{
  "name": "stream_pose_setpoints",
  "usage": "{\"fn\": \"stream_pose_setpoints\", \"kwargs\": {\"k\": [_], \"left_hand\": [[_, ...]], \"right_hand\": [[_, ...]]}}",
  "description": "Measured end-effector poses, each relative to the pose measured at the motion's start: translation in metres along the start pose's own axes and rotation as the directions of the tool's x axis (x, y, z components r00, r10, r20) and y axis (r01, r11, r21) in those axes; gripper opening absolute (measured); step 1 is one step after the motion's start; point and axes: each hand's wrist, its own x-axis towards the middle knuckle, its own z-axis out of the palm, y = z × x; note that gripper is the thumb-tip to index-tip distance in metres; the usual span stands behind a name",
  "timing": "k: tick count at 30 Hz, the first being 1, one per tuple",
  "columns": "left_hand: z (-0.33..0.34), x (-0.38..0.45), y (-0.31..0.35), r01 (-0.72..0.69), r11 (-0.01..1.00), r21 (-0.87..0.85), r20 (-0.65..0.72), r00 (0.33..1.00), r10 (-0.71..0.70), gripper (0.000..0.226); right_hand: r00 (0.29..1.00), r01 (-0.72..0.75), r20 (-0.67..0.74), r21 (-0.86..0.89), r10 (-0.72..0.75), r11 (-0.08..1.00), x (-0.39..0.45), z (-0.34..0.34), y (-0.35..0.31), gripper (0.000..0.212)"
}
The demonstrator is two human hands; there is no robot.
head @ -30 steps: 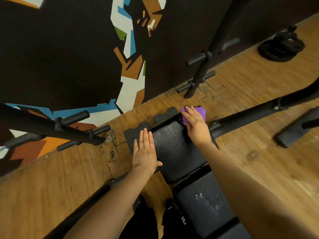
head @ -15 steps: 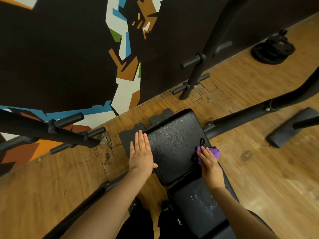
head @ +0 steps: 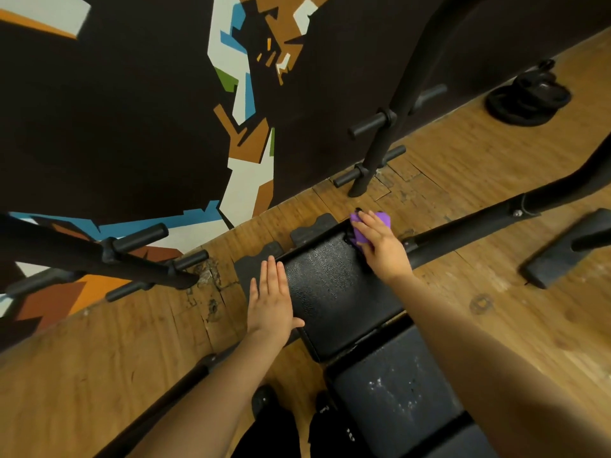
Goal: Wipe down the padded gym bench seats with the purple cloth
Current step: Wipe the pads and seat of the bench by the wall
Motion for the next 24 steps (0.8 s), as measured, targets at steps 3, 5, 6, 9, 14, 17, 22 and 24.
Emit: {"fn": "stream_pose_setpoints", "kwargs": {"k": [3,5,6,9,14,17,22,24], "left_hand": [[0.0,0.0,-0.001,-0.006,1.0,-0.022,0.007,1.0,0.006,0.119],[-0.001,0.0,0.0,-0.007,0.999,-0.037,0.002,1.0,0.007,0.12],[-0.002,0.0,0.001,-0.005,0.999,-0.044,-0.001,1.0,0.005,0.12],[-0.004,-0.002,0.007,0.026,0.995,-0.091,-0.004,1.0,-0.027,0.12],[-0.018,0.002,0.014,-0.04,0.996,-0.081,-0.066,0.997,0.034,0.114],[-0.031,0.018,0.023,-0.168,0.986,-0.026,-0.139,0.977,0.163,0.115],[-0.038,0.042,0.032,-0.244,0.964,0.102,-0.004,0.969,0.246,0.118],[-0.036,0.045,0.033,-0.23,0.966,0.115,0.009,0.973,0.23,0.117]], "right_hand": [[0.99,-0.093,-0.102,0.002,0.093,0.996,-0.045,0.01,0.01,0.043],[0.979,-0.147,-0.142,0.01,0.147,0.989,-0.077,0.017,0.016,0.044],[0.976,-0.153,-0.154,0.013,0.153,0.988,-0.091,0.019,0.02,0.044],[0.972,-0.199,-0.123,0.01,0.199,0.98,-0.127,0.021,0.029,0.05],[0.962,-0.258,-0.078,0.046,0.261,0.965,-0.141,0.009,0.027,0.05],[0.931,-0.309,-0.13,0.212,0.341,0.927,-0.12,-0.004,0.017,0.043],[0.919,-0.361,-0.046,0.303,0.391,0.882,-0.037,-0.03,0.013,0.042],[0.942,-0.335,0.079,0.271,0.326,0.902,-0.001,-0.039,0.012,0.04]]}}
